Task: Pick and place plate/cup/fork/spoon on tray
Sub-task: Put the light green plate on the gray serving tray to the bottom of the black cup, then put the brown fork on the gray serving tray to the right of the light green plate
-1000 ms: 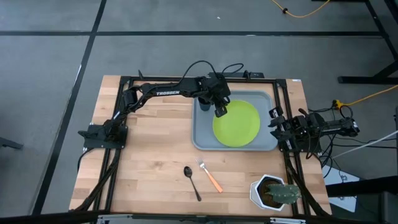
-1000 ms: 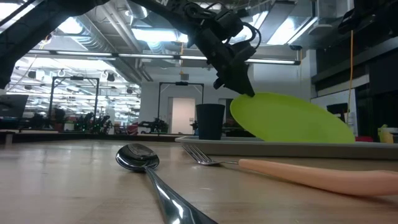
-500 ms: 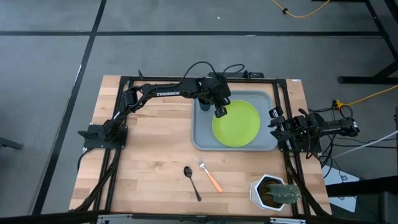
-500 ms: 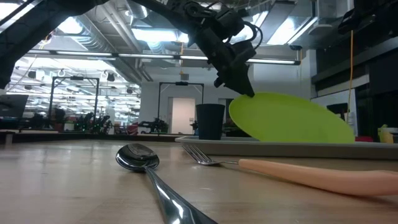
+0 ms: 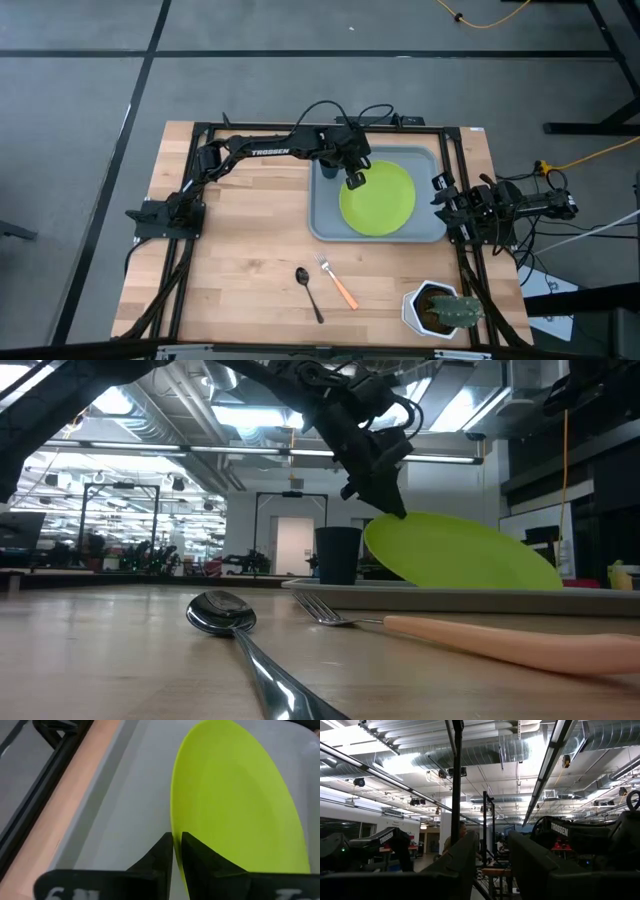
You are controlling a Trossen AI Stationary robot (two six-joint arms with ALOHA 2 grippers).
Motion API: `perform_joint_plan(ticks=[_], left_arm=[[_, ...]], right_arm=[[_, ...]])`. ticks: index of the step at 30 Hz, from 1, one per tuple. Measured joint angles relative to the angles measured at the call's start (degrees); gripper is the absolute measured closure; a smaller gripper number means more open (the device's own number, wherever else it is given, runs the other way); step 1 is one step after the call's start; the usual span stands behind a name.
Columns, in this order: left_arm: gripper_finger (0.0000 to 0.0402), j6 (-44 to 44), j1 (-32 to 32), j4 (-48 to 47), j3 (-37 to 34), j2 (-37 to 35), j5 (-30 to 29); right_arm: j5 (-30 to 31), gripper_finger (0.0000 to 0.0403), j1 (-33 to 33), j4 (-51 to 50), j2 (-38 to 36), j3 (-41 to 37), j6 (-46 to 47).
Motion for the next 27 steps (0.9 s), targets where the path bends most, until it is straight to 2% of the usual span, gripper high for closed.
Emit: perform_joint_plan(ticks=[7, 15, 19, 22, 27], left_arm=[[0.0370, 1.5, 0.2, 0.0, 0.0, 0.0, -1.9], [0.0321, 3.4, -0.1, 2.0, 0.0, 0.0, -1.1], [0.0315, 3.3, -0.2, 3.8, 0.0, 0.0, -0.7], [0.0317, 2.8, -0.3, 4.4, 0.0, -0.1, 2.3], [0.0315, 1.6, -1.6, 1.4, 0.1, -2.1, 11.2]], right_arm=[[0.0, 0.0282, 0.0, 0.0, 0.0, 0.0, 0.0], [0.1, 0.0283, 0.0, 0.0, 0.0, 0.0, -0.1], [0.2, 0.0283, 0.0, 0.0, 0.0, 0.0, 0.0], [0.2, 0.0283, 0.0, 0.0, 0.0, 0.0, 0.0], [0.2, 0.0283, 0.0, 0.0, 0.0, 0.0, 0.7]])
